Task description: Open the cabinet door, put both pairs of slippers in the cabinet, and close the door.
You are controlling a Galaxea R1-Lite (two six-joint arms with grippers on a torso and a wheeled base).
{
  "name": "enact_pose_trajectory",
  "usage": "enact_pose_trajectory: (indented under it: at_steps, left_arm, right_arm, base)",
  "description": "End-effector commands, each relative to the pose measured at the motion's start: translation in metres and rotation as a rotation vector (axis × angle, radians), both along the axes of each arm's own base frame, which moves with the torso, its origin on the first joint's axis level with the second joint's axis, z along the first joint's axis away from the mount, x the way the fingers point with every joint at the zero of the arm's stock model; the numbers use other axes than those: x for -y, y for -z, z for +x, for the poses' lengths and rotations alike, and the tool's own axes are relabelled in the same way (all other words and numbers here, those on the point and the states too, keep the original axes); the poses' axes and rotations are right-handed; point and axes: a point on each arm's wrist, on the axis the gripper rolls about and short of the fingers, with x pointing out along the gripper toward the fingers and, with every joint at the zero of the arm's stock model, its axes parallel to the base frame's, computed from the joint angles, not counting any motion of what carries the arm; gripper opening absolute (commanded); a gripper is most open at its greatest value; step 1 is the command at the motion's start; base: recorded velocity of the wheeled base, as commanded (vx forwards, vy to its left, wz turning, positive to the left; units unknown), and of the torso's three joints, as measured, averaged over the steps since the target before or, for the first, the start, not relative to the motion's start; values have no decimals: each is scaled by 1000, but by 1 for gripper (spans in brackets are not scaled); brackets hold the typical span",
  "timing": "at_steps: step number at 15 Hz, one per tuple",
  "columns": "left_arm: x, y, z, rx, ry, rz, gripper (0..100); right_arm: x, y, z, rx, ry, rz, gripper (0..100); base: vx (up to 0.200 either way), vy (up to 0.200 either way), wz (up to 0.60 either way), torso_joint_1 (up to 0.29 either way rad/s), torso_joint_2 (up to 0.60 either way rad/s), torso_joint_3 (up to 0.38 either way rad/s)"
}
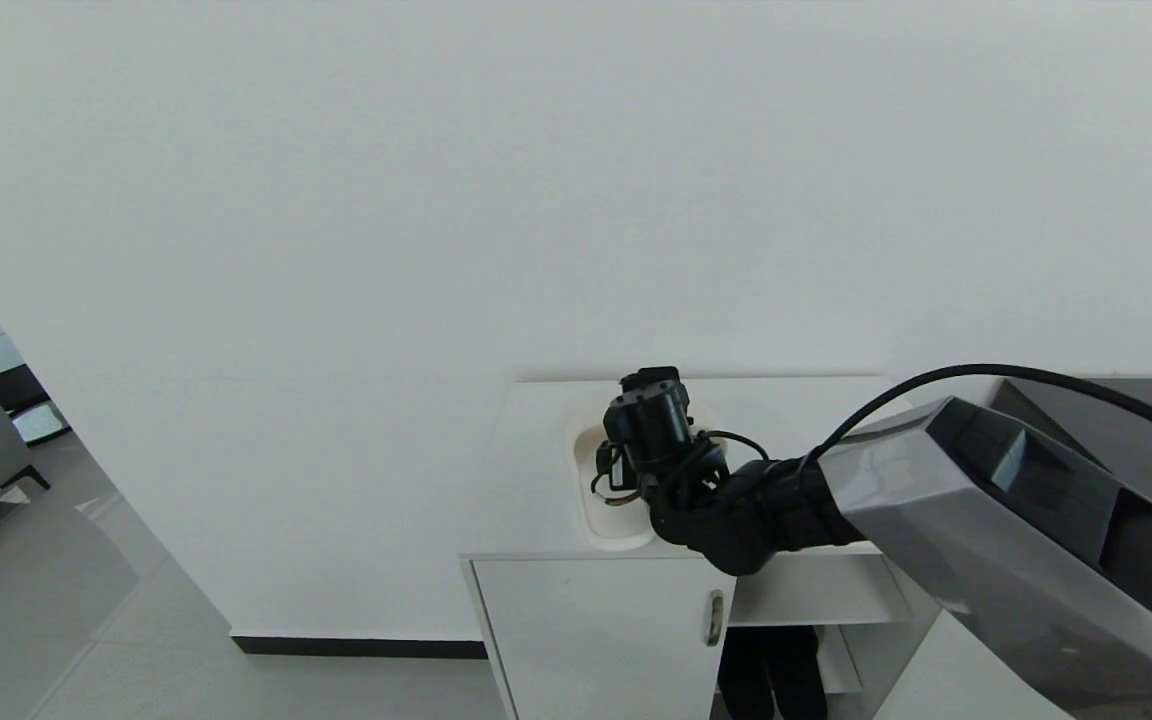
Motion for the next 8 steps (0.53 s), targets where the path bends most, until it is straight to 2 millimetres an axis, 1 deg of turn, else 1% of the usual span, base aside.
enact_pose_trajectory:
  at_steps: [1,2,3,4,5,6,7,8]
  left_arm:
    - [0,0,0,0,-1,0,0]
    - [0,0,0,0,-1,0,0]
    - [0,0,0,0,-1,0,0]
    - [0,0,0,0,-1,0,0]
    - [0,0,0,0,-1,0,0]
    - [0,0,0,0,-1,0,0]
    - [0,0,0,0,-1,0,0]
    - [0,0,0,0,-1,0,0]
  right_arm:
    - [0,14,11,-5,18,-2,100]
    - [1,15,16,3,28,4,100]
    - [1,15,16,3,28,4,100]
    - [0,16,25,15,39,15,100]
    - [0,16,25,15,39,15,100]
    - [-1,19,29,21,44,18,100]
    - [-1,18,32,30,48,24,0]
    - [-1,18,35,38,56,29,0]
  base:
    - [0,0,0,0,0,0]
    - [0,0,0,0,0,0]
    - [0,0,0,0,0,0]
    - [0,0,0,0,0,0]
    - [0,0,0,0,0,0]
    - [0,0,0,0,0,0]
    - [0,0,0,0,0,0]
    - [0,0,0,0,0,0]
